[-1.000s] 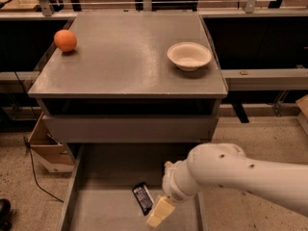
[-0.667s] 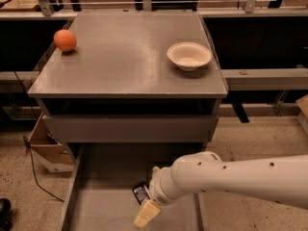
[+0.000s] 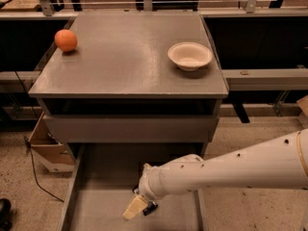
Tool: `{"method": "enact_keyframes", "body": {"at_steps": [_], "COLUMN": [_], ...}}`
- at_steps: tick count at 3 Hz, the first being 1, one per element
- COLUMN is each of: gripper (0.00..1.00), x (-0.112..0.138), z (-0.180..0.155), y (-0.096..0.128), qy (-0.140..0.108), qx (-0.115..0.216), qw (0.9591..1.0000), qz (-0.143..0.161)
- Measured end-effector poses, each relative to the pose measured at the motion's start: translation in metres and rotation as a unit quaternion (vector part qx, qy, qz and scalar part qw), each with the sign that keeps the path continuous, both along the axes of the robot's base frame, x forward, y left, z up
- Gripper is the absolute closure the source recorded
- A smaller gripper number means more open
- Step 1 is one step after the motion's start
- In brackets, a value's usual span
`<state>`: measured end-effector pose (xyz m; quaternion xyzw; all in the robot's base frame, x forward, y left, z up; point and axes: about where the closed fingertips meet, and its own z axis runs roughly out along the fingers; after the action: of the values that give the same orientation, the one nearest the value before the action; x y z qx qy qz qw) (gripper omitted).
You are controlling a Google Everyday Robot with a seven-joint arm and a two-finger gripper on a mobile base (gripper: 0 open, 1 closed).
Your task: Pick rxbar blueberry from middle drawer and place on counter
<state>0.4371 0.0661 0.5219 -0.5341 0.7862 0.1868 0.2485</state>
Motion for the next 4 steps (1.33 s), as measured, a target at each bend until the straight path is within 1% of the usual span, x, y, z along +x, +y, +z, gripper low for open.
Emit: {"method": "enact_keyframes", "body": {"at_steps": [1, 2, 3, 4], "gripper": [0.0, 0.0, 0.0, 0.0], "x": [-0.007, 0.006, 0.025, 0.048], "z": [-0.017, -0.051, -0.081, -0.112], "y": [-0.008, -0.011, -0.005, 0.0], "qy": [0.005, -0.016, -0.039, -0.067], "qx": [-0.008, -0.002, 0.005, 0.014], "qw": [0.9999, 0.9993, 0.9977, 0.9944], "qz": [-0.004, -0.032, -0.055, -0.081]}}
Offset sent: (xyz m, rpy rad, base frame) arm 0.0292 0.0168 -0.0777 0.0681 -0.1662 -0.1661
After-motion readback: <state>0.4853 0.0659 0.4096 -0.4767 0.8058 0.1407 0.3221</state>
